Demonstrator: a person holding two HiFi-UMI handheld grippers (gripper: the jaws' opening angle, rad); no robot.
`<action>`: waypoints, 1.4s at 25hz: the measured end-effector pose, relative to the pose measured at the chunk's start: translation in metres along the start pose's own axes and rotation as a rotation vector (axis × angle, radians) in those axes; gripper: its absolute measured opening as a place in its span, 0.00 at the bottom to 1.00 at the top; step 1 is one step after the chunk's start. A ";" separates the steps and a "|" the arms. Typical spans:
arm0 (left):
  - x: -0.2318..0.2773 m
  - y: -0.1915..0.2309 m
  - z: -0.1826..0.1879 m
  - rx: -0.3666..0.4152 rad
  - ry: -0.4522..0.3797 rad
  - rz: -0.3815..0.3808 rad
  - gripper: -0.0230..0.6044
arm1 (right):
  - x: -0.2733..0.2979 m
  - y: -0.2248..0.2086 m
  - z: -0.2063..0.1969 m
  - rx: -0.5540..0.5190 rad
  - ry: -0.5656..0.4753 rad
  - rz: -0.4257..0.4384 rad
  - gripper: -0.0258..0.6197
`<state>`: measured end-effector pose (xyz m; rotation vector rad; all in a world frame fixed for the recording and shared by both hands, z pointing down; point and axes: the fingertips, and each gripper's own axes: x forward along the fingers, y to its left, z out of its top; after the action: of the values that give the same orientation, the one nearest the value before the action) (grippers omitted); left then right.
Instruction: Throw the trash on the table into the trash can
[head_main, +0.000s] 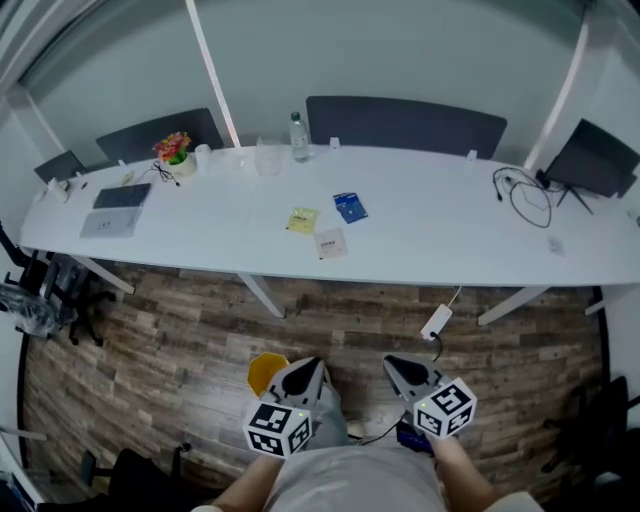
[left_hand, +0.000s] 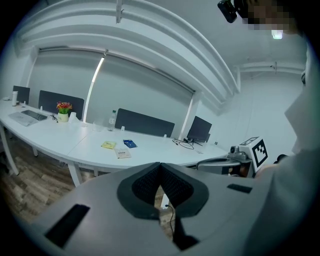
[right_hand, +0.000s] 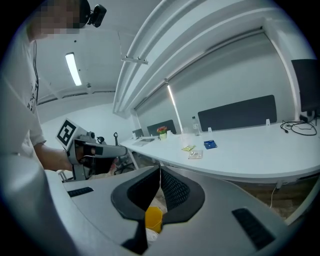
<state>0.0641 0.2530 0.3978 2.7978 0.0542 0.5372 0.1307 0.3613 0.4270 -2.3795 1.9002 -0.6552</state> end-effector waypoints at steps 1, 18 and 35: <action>0.007 0.005 0.004 0.000 0.001 -0.003 0.04 | 0.006 -0.005 0.004 -0.001 0.001 0.000 0.09; 0.110 0.130 0.102 0.023 0.004 -0.049 0.04 | 0.145 -0.102 0.098 -0.010 -0.013 -0.082 0.09; 0.134 0.171 0.124 -0.018 -0.007 -0.009 0.04 | 0.199 -0.140 0.129 -0.028 0.027 -0.046 0.09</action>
<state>0.2314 0.0676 0.3855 2.7811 0.0603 0.5226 0.3372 0.1798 0.4091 -2.4502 1.8825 -0.6721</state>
